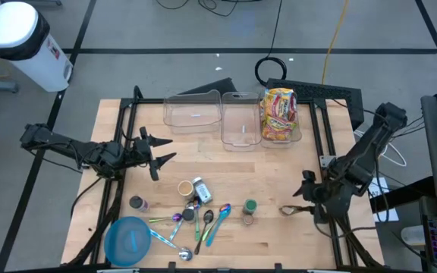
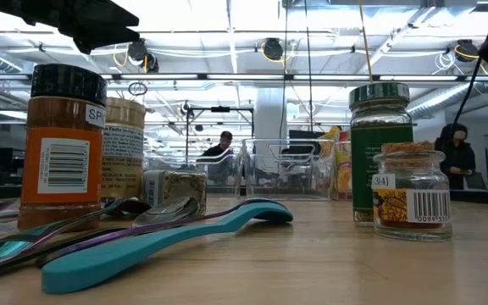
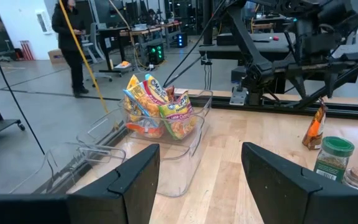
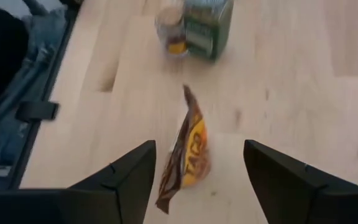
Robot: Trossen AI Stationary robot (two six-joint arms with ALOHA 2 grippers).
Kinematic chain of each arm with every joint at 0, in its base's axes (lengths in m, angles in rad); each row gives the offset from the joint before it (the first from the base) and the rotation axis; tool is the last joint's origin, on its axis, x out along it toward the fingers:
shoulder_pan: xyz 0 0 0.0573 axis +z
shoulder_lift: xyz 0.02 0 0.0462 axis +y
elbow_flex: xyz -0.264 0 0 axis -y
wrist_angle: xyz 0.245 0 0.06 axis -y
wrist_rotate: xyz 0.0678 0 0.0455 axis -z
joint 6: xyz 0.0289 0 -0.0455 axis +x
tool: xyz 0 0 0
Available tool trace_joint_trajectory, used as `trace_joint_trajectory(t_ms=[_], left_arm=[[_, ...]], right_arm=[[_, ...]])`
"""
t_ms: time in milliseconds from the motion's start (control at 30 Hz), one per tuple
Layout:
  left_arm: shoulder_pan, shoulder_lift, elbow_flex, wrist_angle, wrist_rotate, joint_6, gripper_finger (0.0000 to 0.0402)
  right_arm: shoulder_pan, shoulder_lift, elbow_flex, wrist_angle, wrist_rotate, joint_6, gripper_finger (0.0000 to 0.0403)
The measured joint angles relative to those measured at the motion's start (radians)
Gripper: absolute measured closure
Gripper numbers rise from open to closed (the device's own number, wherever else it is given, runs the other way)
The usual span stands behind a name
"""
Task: Pick & Place Food Item
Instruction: Put the orange seasoning pack into the left transparent bin
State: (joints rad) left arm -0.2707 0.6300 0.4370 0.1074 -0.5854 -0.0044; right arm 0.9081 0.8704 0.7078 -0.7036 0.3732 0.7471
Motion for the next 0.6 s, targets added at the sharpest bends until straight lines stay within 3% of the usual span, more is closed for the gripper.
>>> trace_joint_trajectory(t_ms=[200,367,600], left_arm=[[0.0,0.0,0.0,0.0,0.0,0.0,0.0167],[0.0,0.0,0.0,0.0,0.001,0.0,0.0167],[0.0,-0.002,0.0,-0.002,0.221,-0.002,0.0167]], right_arm=[[-0.005,0.072,0.0,0.003,-0.096,0.053,0.019],[-0.005,0.086,0.0,0.004,-0.115,0.058,0.0236],[-0.005,0.086,0.0,0.004,-0.112,0.053,0.0353]])
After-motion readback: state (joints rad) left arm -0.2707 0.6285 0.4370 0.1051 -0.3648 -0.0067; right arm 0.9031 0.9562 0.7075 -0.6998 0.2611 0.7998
